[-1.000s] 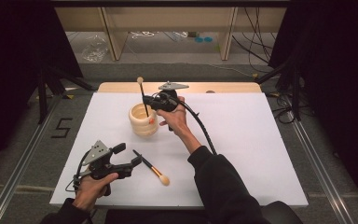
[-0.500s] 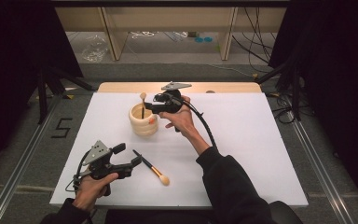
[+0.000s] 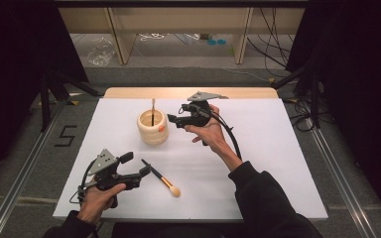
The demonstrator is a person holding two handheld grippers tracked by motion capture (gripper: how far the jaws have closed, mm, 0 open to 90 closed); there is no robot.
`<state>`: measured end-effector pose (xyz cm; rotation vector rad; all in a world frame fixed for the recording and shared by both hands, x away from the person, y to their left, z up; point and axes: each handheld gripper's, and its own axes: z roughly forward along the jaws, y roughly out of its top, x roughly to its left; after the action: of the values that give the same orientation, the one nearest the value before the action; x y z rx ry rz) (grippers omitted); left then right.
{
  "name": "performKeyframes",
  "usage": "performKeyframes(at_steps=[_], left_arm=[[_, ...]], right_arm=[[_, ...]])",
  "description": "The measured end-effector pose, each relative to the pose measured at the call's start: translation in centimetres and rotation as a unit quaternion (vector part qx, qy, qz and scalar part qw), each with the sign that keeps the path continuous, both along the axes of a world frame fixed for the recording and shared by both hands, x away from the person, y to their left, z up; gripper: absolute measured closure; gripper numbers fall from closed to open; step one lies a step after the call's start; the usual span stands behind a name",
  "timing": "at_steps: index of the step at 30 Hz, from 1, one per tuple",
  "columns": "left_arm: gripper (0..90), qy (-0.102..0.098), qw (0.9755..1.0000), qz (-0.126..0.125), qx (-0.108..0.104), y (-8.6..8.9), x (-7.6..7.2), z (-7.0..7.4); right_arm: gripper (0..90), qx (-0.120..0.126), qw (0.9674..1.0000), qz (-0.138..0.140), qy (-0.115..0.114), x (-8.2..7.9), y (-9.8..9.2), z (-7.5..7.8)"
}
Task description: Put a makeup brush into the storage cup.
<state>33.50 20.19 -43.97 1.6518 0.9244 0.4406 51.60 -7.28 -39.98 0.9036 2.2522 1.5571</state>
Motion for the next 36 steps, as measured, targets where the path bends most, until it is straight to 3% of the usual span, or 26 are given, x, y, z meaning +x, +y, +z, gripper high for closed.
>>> performKeyframes(at_steps=[7,19,25,34,36], left_arm=[[16.1,-0.002,1.0,0.002,-0.001,0.0,0.0,0.0],[16.1,-0.004,1.0,0.0,-0.001,0.0,0.0,0.0],[16.1,-0.005,1.0,0.0,-0.001,0.0,0.0,0.0],[16.1,-0.005,1.0,0.0,-0.001,0.1,0.0,0.0],[16.1,-0.005,1.0,0.0,0.0,0.1,0.0,0.0]], right_arm=[[21.5,-0.006,1.0,-0.006,-0.002,-1.1,-1.4,0.0],[19.5,0.011,0.9998,-0.017,0.003,-3.6,-3.8,0.6],[18.7,-0.005,0.9998,-0.019,-0.008,-4.9,-4.3,0.2],[16.0,0.002,0.9996,-0.028,-0.002,-6.8,-6.5,-0.1],[16.2,0.002,0.9994,-0.034,-0.009,-7.3,-7.0,-0.2]])
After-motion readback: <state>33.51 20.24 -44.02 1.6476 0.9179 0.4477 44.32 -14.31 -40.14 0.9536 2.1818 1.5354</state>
